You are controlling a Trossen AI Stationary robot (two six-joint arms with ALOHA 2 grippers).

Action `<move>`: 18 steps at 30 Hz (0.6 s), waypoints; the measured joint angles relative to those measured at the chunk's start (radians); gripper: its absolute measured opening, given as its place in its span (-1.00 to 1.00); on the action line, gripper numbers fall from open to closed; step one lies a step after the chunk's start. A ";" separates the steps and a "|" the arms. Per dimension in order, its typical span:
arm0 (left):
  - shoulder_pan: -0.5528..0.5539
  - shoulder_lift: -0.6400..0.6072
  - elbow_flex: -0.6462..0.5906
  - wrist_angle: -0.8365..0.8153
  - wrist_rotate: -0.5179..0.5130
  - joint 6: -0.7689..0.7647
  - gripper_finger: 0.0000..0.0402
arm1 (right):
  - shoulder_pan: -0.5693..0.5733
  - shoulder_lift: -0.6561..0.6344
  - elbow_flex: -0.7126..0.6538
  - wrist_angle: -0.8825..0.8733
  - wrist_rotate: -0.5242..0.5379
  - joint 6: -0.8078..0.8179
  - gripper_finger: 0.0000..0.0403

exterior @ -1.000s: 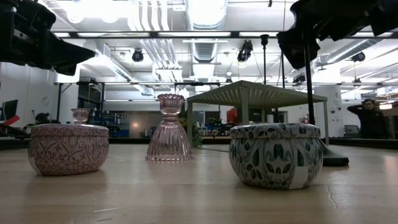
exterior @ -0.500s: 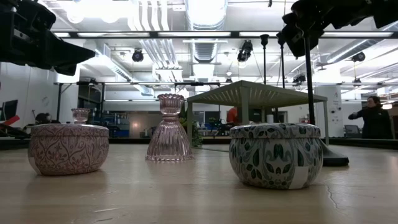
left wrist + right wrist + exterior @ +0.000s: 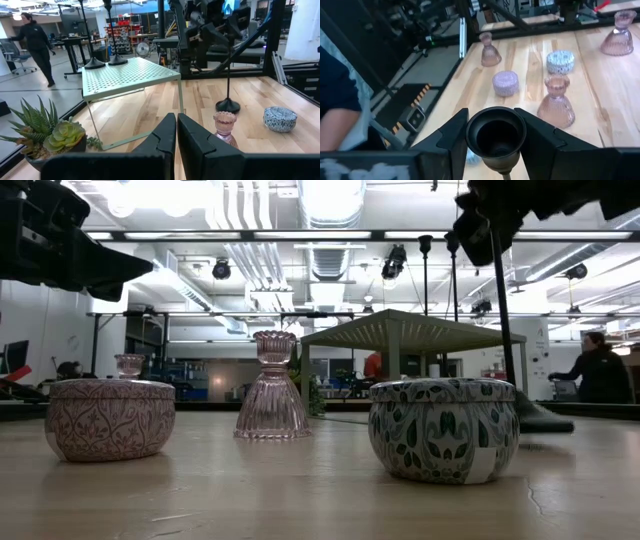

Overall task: Pick & Place candle stick holders
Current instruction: Put the black candle holder on the shelf aligned with the other black candle holders

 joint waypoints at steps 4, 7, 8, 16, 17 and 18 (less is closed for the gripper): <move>0.000 0.000 0.000 0.000 0.000 0.000 -0.90 | -0.001 -0.021 0.053 -0.080 0.003 0.012 -0.31; 0.000 0.000 0.000 0.000 0.000 0.000 -0.90 | -0.002 -0.051 0.121 -0.243 0.061 0.014 -0.32; 0.000 0.000 0.000 0.000 0.000 0.000 -0.90 | -0.002 -0.060 0.150 -0.310 0.099 0.019 -0.32; 0.000 0.000 0.000 0.000 0.000 0.000 -0.90 | -0.002 -0.132 0.330 -0.591 0.269 -0.002 -0.31; 0.000 0.000 0.000 0.000 0.000 0.000 -0.90 | -0.002 -0.141 0.353 -0.606 0.287 -0.013 -0.32; 0.000 0.000 0.000 0.000 0.000 0.000 -0.90 | -0.002 -0.150 0.379 -0.627 0.309 -0.023 -0.32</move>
